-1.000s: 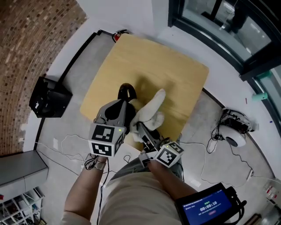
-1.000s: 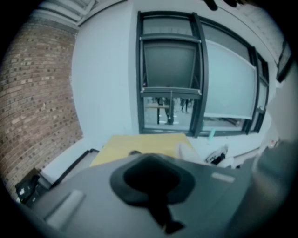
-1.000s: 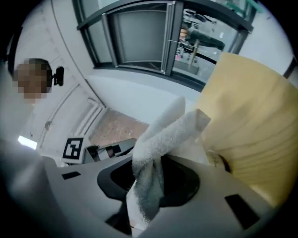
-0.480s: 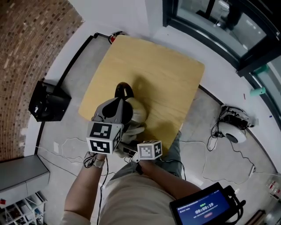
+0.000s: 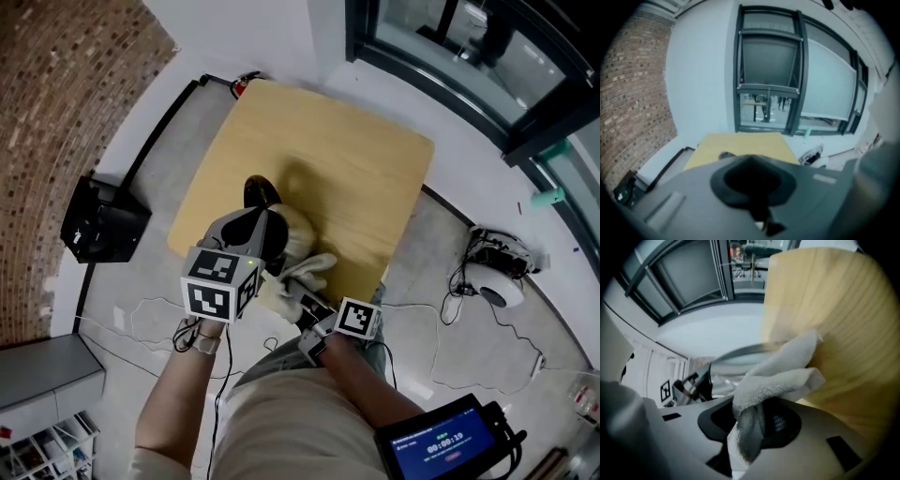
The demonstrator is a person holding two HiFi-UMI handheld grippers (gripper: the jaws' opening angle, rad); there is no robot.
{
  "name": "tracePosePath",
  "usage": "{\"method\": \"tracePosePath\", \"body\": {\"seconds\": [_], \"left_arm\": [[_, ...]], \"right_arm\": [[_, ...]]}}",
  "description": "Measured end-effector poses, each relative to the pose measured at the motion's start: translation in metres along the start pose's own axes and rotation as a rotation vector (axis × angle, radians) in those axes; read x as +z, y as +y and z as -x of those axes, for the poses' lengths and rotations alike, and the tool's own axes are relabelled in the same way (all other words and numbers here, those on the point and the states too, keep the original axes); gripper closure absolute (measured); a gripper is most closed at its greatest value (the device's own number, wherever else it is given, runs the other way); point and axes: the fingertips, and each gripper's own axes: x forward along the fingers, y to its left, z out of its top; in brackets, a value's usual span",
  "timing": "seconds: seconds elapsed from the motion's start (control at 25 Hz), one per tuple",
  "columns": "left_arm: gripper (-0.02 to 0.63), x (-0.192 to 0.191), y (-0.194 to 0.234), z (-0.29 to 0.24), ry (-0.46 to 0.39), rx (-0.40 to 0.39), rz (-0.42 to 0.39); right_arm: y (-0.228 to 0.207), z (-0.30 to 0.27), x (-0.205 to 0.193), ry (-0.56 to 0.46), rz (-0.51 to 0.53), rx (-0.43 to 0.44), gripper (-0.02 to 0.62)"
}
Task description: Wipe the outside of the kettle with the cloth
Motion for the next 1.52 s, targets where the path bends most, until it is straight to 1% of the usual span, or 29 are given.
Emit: {"method": "tracePosePath", "body": {"seconds": [0.04, 0.08, 0.12, 0.2, 0.24, 0.28, 0.32, 0.36, 0.44, 0.48, 0.52, 0.64, 0.8, 0.84, 0.92, 0.96, 1.0, 1.04, 1.08, 1.12, 1.16, 1.2, 1.24, 1.28, 1.32, 1.36, 1.4, 1.44, 1.52], "left_arm": [[0.611, 0.0, 0.002, 0.0, 0.017, -0.003, -0.024], [0.611, 0.002, 0.003, 0.0, 0.03, -0.001, -0.065], [0.609, 0.007, 0.004, 0.0, 0.028, 0.008, -0.122], [0.609, 0.026, 0.003, -0.003, -0.016, 0.025, -0.254], [0.609, 0.035, 0.0, -0.006, -0.034, 0.02, -0.314], [0.609, 0.041, -0.006, -0.011, -0.034, 0.003, -0.37], [0.609, 0.042, -0.013, -0.018, -0.013, -0.024, -0.424], [0.609, 0.037, -0.021, -0.025, 0.024, -0.053, -0.476], [0.609, 0.02, -0.034, -0.038, 0.116, -0.108, -0.558], [0.609, 0.013, -0.038, -0.043, 0.143, -0.123, -0.575], [0.609, 0.01, -0.039, -0.045, 0.144, -0.123, -0.57], [0.611, 0.017, -0.031, -0.044, 0.107, -0.08, -0.482], [0.612, 0.018, -0.015, -0.042, 0.119, -0.057, -0.337], [0.612, 0.017, -0.012, -0.04, 0.121, -0.051, -0.306], [0.612, 0.015, -0.011, -0.035, 0.11, -0.025, -0.284], [0.612, 0.014, -0.011, -0.033, 0.095, 0.0, -0.295], [0.617, 0.012, -0.01, -0.03, 0.075, 0.031, -0.318], [0.617, 0.011, -0.009, -0.029, 0.056, 0.063, -0.344], [0.617, 0.01, -0.008, -0.029, 0.043, 0.088, -0.364], [0.617, 0.01, -0.008, -0.029, 0.036, 0.101, -0.373], [0.617, 0.011, -0.008, -0.031, 0.034, 0.101, -0.369], [0.615, 0.013, -0.009, -0.032, 0.033, 0.091, -0.356], [0.616, 0.015, -0.009, -0.033, 0.033, 0.079, -0.337], [0.617, 0.017, -0.009, -0.033, 0.032, 0.067, -0.316], [0.617, 0.017, -0.009, -0.032, 0.029, 0.056, -0.295], [0.617, 0.017, -0.009, -0.031, 0.025, 0.048, -0.277], [0.617, 0.017, -0.009, -0.029, 0.021, 0.046, -0.268], [0.617, 0.016, -0.008, -0.029, 0.018, 0.05, -0.272], [0.617, 0.015, -0.004, -0.028, 0.014, 0.063, -0.303]], "right_arm": [[0.001, 0.005, 0.014, -0.047, -0.008, 0.017, 0.462], [0.004, 0.007, 0.023, -0.067, 0.0, 0.03, 0.462], [0.005, 0.008, 0.024, -0.05, 0.011, 0.026, 0.462], [0.008, 0.006, -0.003, 0.071, -0.002, 0.007, 0.462], [0.01, 0.002, -0.024, 0.146, -0.037, 0.01, 0.462], [0.013, -0.004, -0.043, 0.209, -0.087, 0.015, 0.462], [0.017, -0.01, -0.056, 0.25, -0.132, 0.026, 0.462], [0.024, -0.019, -0.06, 0.26, -0.161, 0.06, 0.462], [0.047, -0.035, -0.045, 0.215, -0.182, 0.174, 0.462], [0.057, -0.038, -0.034, 0.187, -0.186, 0.215, 0.462], [0.063, -0.036, -0.024, 0.164, -0.19, 0.239, 0.462], [0.062, -0.016, 0.009, 0.071, -0.202, 0.243, 0.462], [0.041, 0.009, 0.067, -0.073, -0.125, 0.178, 0.462], [0.038, 0.015, 0.084, -0.121, -0.123, 0.172, 0.462], [0.046, 0.028, 0.119, -0.238, -0.113, 0.204, 0.462], [0.059, 0.029, 0.134, -0.276, -0.069, 0.237, 0.462], [0.076, 0.025, 0.144, -0.283, 0.009, 0.272, 0.462], [0.093, 0.015, 0.148, -0.262, 0.106, 0.3, 0.462], [0.104, 0.002, 0.149, -0.223, 0.203, 0.307, 0.462], [0.105, -0.012, 0.146, -0.177, 0.281, 0.282, 0.462], [0.089, -0.025, 0.143, -0.137, 0.327, 0.214, 0.462], [0.059, -0.033, 0.142, -0.118, 0.338, 0.116, 0.462], [0.024, -0.036, 0.145, -0.13, 0.31, 0.015, 0.462], [-0.011, -0.033, 0.149, -0.157, 0.25, -0.07, 0.462], [-0.036, -0.027, 0.149, -0.184, 0.185, -0.135, 0.462], [-0.045, -0.019, 0.143, -0.207, 0.144, -0.168, 0.462], [-0.035, -0.012, 0.133, -0.229, 0.137, -0.167, 0.462], [-0.011, -0.006, 0.12, -0.253, 0.157, -0.134, 0.462], [0.049, -0.001, 0.101, -0.316, 0.229, -0.004, 0.462]]}}
